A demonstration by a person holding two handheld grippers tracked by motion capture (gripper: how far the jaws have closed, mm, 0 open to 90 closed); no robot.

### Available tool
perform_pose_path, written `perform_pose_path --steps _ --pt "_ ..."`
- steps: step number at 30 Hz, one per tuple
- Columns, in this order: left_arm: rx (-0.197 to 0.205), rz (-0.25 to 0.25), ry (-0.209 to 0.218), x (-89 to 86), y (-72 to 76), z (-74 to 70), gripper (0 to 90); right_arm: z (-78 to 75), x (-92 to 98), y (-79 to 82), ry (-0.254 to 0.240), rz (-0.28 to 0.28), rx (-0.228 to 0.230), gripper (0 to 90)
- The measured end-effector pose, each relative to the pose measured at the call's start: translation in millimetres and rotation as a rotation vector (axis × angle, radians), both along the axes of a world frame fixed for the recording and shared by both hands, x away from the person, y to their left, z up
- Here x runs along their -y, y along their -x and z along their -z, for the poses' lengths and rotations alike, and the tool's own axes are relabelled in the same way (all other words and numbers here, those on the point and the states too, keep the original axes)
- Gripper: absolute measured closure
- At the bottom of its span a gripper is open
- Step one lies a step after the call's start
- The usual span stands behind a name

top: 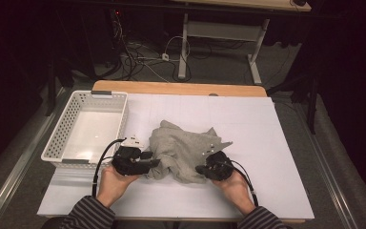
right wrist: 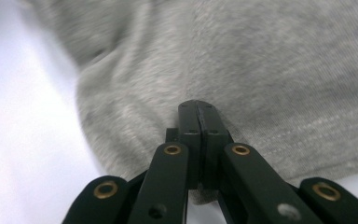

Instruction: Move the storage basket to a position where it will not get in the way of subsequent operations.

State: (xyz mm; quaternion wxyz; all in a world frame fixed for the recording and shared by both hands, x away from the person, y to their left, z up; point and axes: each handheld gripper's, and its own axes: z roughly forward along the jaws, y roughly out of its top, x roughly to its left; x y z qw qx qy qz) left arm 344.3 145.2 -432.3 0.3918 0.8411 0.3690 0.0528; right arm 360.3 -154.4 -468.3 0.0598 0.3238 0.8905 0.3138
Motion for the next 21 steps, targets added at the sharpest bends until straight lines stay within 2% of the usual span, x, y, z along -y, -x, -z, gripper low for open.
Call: perform_pose_path --steps 4,5,8,9,11,13,17,21 --pt "-0.005 -0.017 -0.021 7.9 -5.9 4.7 46.9 -0.2 -5.7 12.3 0.002 -0.036 -0.008 90.0" --pt "-0.008 -0.017 -0.025 9.7 -7.3 6.5 46.9 -1.6 -5.5 13.1 -0.006 -0.046 0.001 90.0" --pt "-0.01 -0.008 -0.053 14.0 -10.3 11.7 47.3 -6.6 -2.2 12.1 -0.032 -0.02 0.021 86.9" --pt "-0.012 0.0 -0.059 15.0 -11.2 13.4 50.2 -13.8 3.7 6.2 -0.056 0.008 0.057 84.3" --pt "-0.016 0.012 -0.071 17.2 -13.4 17.5 52.0 -17.8 6.7 2.4 -0.069 0.027 0.066 83.2" --pt "-0.028 0.026 -0.092 19.8 -15.7 21.4 57.8 -25.4 12.4 -5.9 -0.086 0.057 0.088 82.3" --pt "-0.057 0.04 -0.106 21.4 -17.6 25.1 68.3 -38.8 18.8 -27.8 -0.088 0.108 0.123 81.4" --pt "-0.075 0.041 -0.103 20.8 -18.9 26.4 76.3 -49.8 20.3 -54.8 -0.083 0.171 0.131 80.6"
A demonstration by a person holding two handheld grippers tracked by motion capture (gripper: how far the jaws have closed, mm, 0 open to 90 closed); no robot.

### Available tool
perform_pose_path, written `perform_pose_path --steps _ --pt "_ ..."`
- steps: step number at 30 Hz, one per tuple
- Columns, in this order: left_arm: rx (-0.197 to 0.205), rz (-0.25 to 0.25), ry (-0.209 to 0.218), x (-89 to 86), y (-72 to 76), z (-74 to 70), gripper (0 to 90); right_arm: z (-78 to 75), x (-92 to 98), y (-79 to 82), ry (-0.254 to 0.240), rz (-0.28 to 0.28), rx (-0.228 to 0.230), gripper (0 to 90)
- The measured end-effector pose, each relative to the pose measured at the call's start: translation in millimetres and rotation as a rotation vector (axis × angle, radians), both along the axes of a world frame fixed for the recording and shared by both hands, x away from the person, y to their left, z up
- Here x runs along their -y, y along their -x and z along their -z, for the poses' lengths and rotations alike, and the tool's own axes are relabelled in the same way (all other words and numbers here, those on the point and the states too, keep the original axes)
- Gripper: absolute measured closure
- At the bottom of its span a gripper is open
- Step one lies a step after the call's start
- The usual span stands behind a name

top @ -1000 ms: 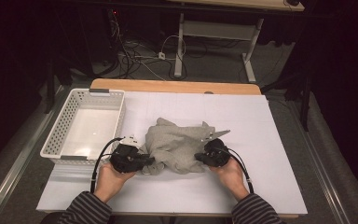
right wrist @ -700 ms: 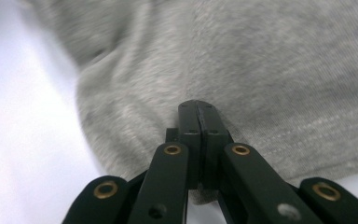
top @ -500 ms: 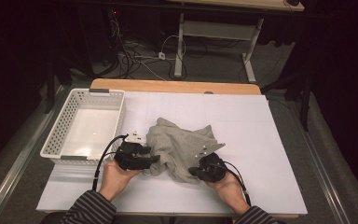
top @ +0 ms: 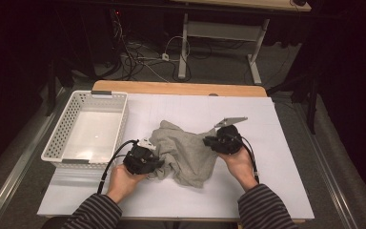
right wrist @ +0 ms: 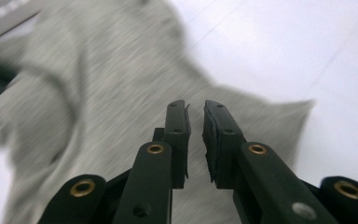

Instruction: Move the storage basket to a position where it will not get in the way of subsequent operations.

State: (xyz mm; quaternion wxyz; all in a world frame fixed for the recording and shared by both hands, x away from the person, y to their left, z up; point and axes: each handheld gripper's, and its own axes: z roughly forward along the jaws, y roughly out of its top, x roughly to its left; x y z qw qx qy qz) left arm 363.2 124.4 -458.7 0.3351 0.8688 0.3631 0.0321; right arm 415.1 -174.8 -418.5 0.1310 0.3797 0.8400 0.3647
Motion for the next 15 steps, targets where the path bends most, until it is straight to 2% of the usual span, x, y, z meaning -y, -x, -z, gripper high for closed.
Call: perform_pose_path --steps 2,3,4,7,8,11,13,14,15 --pt "-0.001 -0.001 -0.001 -0.2 0.6 -0.8 77.9 -2.7 -0.3 -13.2 0.002 0.022 0.009 80.2" --pt "-0.001 -0.002 -0.001 -0.3 1.0 -1.1 79.0 -2.3 -3.1 -25.8 0.013 0.043 -0.013 78.3" --pt "-0.002 -0.002 0.0 -0.6 1.0 -1.4 79.0 -2.3 -3.1 -25.8 0.013 0.043 -0.013 78.3" --pt "-0.003 -0.004 0.005 -1.7 0.9 -2.0 79.6 1.2 -9.6 -42.3 0.051 0.054 -0.034 75.2" --pt "0.0 -0.007 0.009 -2.2 0.9 -2.1 79.4 5.4 -14.2 -52.7 0.077 0.063 -0.061 71.5" --pt "0.017 -0.013 0.022 -4.8 1.1 -1.7 76.9 11.2 -17.9 -61.1 0.099 0.072 -0.073 66.8" --pt "0.021 -0.014 0.028 -6.0 2.0 -3.4 73.5 18.0 -20.9 -68.0 0.12 0.081 -0.105 61.2" --pt "0.027 -0.018 0.032 -6.2 3.0 -4.5 68.2 24.0 -22.6 -71.7 0.127 0.08 -0.127 57.8" --pt "0.032 -0.018 0.034 -6.7 3.8 -5.6 68.2 24.0 -22.6 -71.7 0.127 0.08 -0.127 57.8"
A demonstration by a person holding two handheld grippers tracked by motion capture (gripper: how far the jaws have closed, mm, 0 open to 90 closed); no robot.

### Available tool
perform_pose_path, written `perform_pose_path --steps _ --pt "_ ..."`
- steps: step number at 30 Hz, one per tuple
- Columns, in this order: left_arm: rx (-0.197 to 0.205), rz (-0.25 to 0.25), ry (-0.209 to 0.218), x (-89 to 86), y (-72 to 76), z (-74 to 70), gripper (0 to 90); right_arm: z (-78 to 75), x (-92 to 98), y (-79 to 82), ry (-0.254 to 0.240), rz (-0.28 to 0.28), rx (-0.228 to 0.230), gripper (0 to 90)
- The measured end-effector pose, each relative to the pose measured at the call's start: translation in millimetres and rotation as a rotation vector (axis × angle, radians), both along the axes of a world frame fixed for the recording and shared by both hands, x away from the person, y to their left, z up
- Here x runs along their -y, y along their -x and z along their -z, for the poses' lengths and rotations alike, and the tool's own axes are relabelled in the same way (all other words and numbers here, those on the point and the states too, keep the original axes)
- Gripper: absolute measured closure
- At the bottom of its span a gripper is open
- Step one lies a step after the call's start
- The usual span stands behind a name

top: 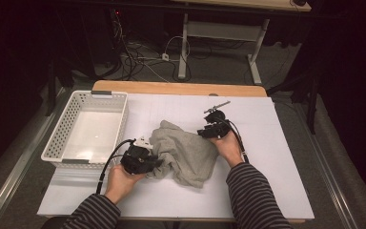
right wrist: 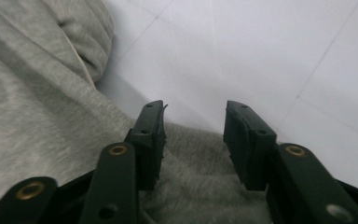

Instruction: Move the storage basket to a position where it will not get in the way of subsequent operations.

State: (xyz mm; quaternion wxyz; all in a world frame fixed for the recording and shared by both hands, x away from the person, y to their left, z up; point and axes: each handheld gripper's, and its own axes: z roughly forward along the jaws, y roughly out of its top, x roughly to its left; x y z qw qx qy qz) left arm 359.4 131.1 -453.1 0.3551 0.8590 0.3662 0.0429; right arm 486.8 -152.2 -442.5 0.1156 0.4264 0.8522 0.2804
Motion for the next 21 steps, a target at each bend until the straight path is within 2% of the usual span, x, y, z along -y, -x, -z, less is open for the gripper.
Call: perform_pose_path --steps 4,6,9,10,11,12,15,17,21 --pt "0.007 -0.009 0.015 -2.5 2.4 -3.3 58.7 8.5 -2.3 -1.9 0.007 -0.008 -0.057 50.2" --pt "0.006 -0.008 0.019 -2.6 2.8 -3.4 55.6 11.2 -3.7 -1.1 0.02 -0.013 -0.066 48.3" --pt "0.002 0.003 -0.001 0.2 2.2 -0.2 50.3 14.1 -6.4 -0.4 0.04 -0.026 -0.071 48.7" --pt "0.003 0.001 -0.003 1.1 2.4 0.4 50.0 14.1 -7.5 0.4 0.044 -0.033 -0.069 52.2" --pt "0.003 0.002 -0.004 1.7 2.3 0.6 48.9 13.4 -10.3 3.5 0.045 -0.05 -0.078 63.5" --pt "0.003 0.002 -0.005 1.9 2.3 0.8 48.9 13.4 -10.3 3.5 0.045 -0.05 -0.078 63.5" --pt "0.006 0.003 -0.011 2.8 2.9 1.3 48.6 12.0 -15.0 9.1 0.061 -0.097 -0.097 83.7" --pt "0.01 0.002 -0.013 3.5 3.8 1.1 48.5 11.3 -17.2 13.0 0.087 -0.119 -0.081 87.6" --pt "0.022 0.01 -0.028 5.8 5.2 1.8 48.2 8.6 -9.8 17.7 0.062 -0.103 -0.061 88.4"
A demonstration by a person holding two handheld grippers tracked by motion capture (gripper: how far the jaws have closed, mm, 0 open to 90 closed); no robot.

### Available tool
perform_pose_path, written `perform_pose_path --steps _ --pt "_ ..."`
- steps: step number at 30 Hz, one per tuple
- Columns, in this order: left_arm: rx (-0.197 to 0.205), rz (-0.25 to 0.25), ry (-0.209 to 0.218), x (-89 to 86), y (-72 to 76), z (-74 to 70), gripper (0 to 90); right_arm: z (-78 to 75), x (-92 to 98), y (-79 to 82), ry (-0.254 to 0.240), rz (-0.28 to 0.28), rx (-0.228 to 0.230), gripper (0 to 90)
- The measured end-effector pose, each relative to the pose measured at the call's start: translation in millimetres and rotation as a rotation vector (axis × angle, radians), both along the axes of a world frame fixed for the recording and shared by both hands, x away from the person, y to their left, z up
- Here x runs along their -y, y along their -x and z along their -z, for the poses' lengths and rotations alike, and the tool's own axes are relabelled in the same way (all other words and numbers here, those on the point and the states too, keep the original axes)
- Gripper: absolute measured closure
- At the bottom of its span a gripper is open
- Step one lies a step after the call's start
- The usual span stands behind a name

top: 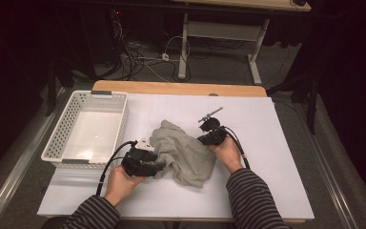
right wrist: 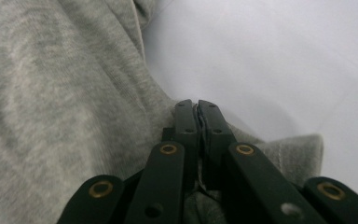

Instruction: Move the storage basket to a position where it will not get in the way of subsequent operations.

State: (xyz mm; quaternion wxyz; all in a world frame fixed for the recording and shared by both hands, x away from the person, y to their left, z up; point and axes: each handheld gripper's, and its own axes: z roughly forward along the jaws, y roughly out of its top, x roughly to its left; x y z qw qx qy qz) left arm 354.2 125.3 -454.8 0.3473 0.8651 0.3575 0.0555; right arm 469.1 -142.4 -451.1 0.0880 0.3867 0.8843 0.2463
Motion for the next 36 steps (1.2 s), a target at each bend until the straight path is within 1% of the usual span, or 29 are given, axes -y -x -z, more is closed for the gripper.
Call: perform_pose_path --steps 1,6,7,8,9,10,11,12,14,19,22,25,27,28,30,32,36 --pt "-0.002 0.001 -0.002 0.6 -0.2 0.6 48.2 -1.5 3.2 1.1 -0.008 0.0 0.012 88.5" --pt "-0.006 0.005 -0.007 3.1 -0.7 2.5 48.2 -11.6 17.4 9.2 -0.031 0.016 0.043 88.6" --pt "-0.006 0.006 -0.008 3.2 -0.7 2.6 48.2 -14.0 19.8 11.3 -0.037 0.018 0.047 88.6" --pt "-0.007 0.007 -0.009 3.3 -0.8 2.7 48.2 -18.6 24.9 16.3 -0.045 0.02 0.061 88.6" --pt "-0.007 0.006 -0.008 3.3 -0.8 2.8 48.2 -18.6 24.9 16.3 -0.045 0.02 0.061 88.6" --pt "-0.007 0.005 -0.008 3.4 -1.0 3.1 48.2 -22.3 30.4 20.9 -0.054 0.019 0.077 88.6" --pt "-0.008 0.007 -0.01 3.4 -1.1 3.3 48.2 -22.3 30.4 20.9 -0.054 0.019 0.077 88.6" --pt "-0.008 0.009 -0.012 3.5 -1.4 3.6 48.2 -24.2 36.2 25.3 -0.06 0.022 0.091 88.6" --pt "-0.009 0.007 -0.015 4.2 -2.0 4.5 48.4 -24.6 39.3 27.5 -0.064 0.027 0.092 88.6" --pt "-0.028 0.014 -0.022 9.0 -3.6 9.0 50.4 -24.9 53.3 39.3 -0.088 0.036 0.105 88.6" --pt "-0.051 0.021 -0.03 12.9 -4.4 12.0 57.4 -24.2 59.8 45.3 -0.101 0.04 0.106 88.6" --pt "-0.064 0.023 -0.04 14.8 -5.1 13.3 68.4 -22.2 66.2 49.7 -0.112 0.045 0.107 88.6" --pt "-0.081 0.027 -0.04 13.7 -7.3 12.9 76.9 -21.8 69.2 52.9 -0.119 0.05 0.105 88.6" --pt "-0.087 0.026 -0.039 13.7 -8.4 12.3 78.7 -21.6 70.2 54.5 -0.122 0.051 0.105 88.6" --pt "-0.085 0.026 -0.051 14.2 -10.2 9.0 80.2 -21.6 72.1 57.3 -0.128 0.047 0.11 88.6" --pt "-0.068 0.02 -0.061 15.6 -12.5 3.7 80.6 -22.5 74.1 60.4 -0.133 0.051 0.112 88.5" --pt "-0.042 0.007 -0.068 19.1 -22.5 -10.2 80.7 -23.1 80.7 66.3 -0.149 0.065 0.124 88.5"
